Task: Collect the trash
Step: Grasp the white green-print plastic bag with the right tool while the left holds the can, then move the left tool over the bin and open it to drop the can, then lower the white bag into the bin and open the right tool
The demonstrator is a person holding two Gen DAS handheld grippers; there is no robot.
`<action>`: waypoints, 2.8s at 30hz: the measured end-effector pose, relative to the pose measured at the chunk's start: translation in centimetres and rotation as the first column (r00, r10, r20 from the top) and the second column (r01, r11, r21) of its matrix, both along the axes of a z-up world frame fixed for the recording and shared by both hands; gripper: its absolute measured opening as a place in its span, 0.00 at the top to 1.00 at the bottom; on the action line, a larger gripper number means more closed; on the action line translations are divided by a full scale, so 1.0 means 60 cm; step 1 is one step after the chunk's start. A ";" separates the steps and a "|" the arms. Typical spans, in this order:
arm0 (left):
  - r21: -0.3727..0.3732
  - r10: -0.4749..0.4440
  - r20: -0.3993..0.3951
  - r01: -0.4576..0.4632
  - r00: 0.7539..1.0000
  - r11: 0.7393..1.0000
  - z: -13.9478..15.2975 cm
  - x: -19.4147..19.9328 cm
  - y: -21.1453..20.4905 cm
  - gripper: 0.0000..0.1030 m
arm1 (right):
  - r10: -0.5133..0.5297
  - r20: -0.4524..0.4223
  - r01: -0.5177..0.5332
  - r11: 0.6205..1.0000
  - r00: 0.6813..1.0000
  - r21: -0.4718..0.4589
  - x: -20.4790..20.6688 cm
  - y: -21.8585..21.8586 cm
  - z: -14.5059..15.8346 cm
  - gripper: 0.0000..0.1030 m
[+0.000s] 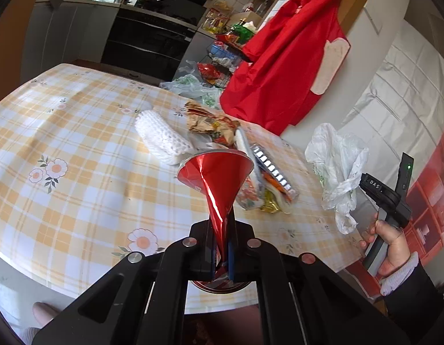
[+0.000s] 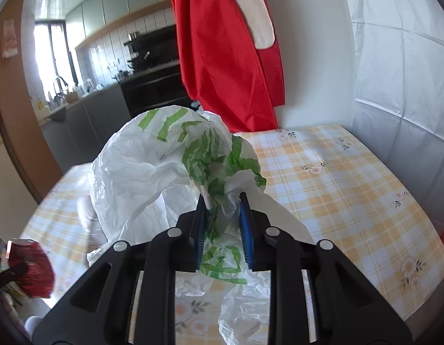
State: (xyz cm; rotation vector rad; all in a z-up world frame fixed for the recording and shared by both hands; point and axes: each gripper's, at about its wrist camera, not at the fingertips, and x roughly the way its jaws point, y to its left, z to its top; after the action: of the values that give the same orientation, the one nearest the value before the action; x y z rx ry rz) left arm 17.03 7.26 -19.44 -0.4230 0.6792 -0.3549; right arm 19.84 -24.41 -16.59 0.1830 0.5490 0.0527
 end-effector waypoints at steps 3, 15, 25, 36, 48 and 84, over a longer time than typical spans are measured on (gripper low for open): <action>0.007 -0.015 0.011 0.015 1.000 1.000 0.016 -0.019 -0.007 0.95 | 0.038 0.025 -0.038 0.999 0.999 0.029 -0.045 0.007 0.020 0.76; -0.002 -0.075 -0.034 0.075 0.997 0.997 0.031 -0.123 -0.030 0.95 | 0.185 0.090 -0.193 0.976 0.979 0.099 -0.201 0.068 0.067 0.76; 0.001 -0.139 -0.144 0.141 0.980 0.990 -0.008 -0.199 -0.067 0.95 | 0.202 0.134 -0.219 0.967 0.970 0.133 -0.289 0.064 0.097 0.76; 0.049 -0.201 -0.217 0.216 0.955 0.975 -0.041 -0.198 -0.115 0.95 | 0.232 0.148 -0.250 0.960 0.962 0.123 -0.320 0.059 0.104 0.76; 0.031 -0.235 -0.282 0.253 0.930 0.967 -0.077 -0.175 -0.123 0.76 | 0.275 0.076 -0.284 0.947 0.958 0.149 -0.292 0.075 0.062 0.76; 0.190 0.307 0.004 -0.302 0.952 0.934 0.026 -0.240 0.078 0.39 | 0.530 -0.503 -0.487 0.843 0.683 0.227 -0.295 0.260 -0.139 0.42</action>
State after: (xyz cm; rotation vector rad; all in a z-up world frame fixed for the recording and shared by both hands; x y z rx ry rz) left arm 2.66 11.96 -17.86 -0.3456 0.6541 0.0099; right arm 2.12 -8.79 -24.91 0.1094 1.1751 0.5901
